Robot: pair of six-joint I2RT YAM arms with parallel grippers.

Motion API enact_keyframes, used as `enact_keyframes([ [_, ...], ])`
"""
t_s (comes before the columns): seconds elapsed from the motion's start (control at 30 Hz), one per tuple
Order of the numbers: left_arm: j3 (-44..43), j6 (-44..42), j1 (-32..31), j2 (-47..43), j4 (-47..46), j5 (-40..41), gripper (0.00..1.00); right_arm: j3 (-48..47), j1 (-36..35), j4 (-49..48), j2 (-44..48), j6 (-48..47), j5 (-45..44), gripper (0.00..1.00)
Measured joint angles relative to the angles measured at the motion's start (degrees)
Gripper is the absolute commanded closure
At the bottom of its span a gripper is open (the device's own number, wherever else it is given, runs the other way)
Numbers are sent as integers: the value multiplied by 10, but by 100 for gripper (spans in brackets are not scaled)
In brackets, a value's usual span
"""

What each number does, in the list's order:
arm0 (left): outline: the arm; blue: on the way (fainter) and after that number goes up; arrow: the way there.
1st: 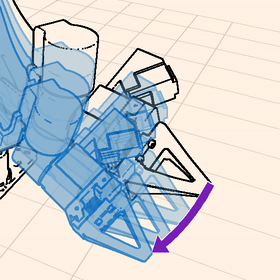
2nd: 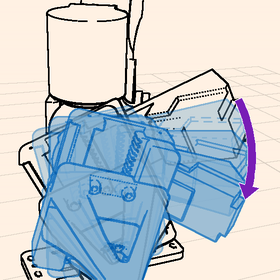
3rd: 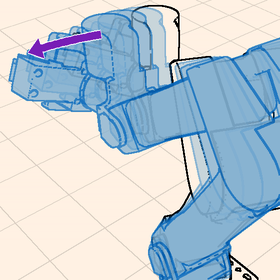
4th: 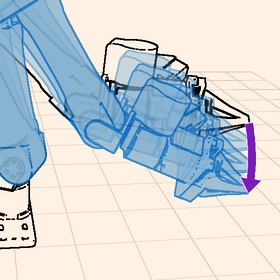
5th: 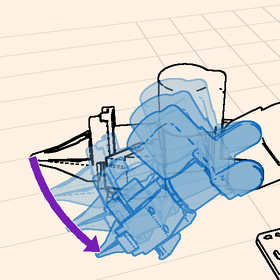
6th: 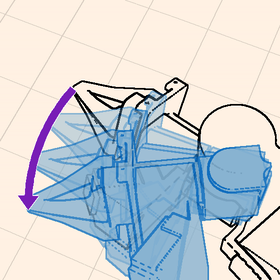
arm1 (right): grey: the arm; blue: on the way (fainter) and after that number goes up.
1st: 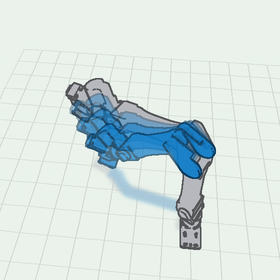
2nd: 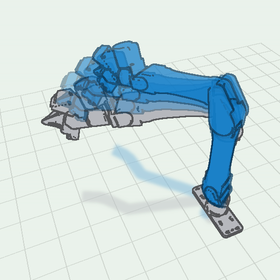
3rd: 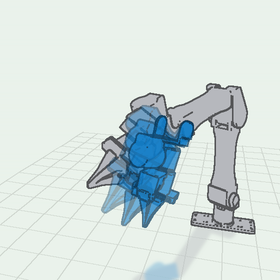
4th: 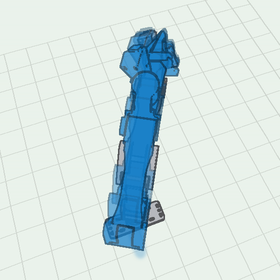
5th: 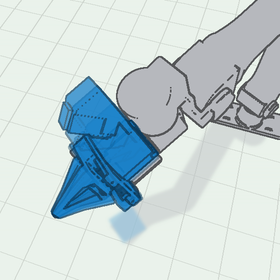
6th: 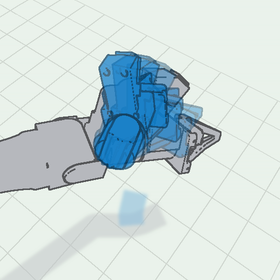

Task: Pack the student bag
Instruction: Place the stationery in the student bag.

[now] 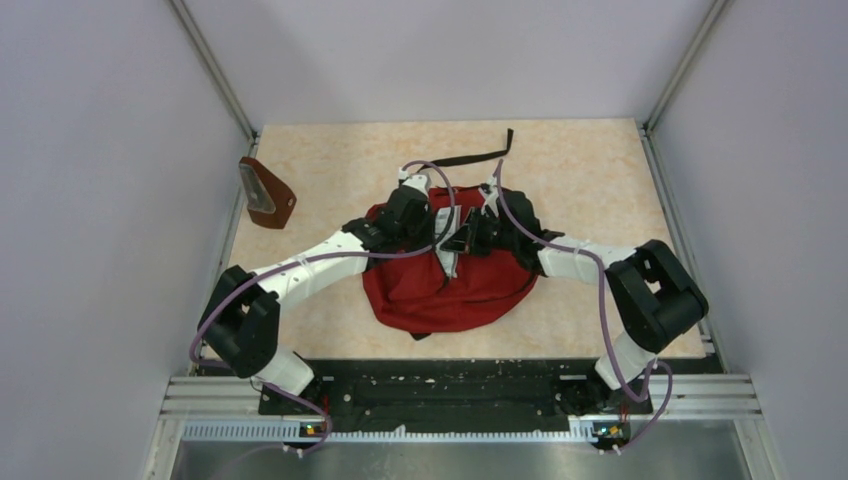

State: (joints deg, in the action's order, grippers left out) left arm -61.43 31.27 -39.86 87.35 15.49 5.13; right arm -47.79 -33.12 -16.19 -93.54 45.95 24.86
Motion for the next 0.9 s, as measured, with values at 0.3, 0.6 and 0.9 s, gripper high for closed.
enact_keyframes([
  [0.3,0,12,-4,0,12,61,100,10,0,-14,-7,8,8,100],
  [0.6,10,-13,-2,0,-23,17,100,-37,-4,-23,-72,0,54,100],
  [0.9,22,-13,8,-9,-31,-5,100,-108,-24,-28,-140,-18,52,100],
])
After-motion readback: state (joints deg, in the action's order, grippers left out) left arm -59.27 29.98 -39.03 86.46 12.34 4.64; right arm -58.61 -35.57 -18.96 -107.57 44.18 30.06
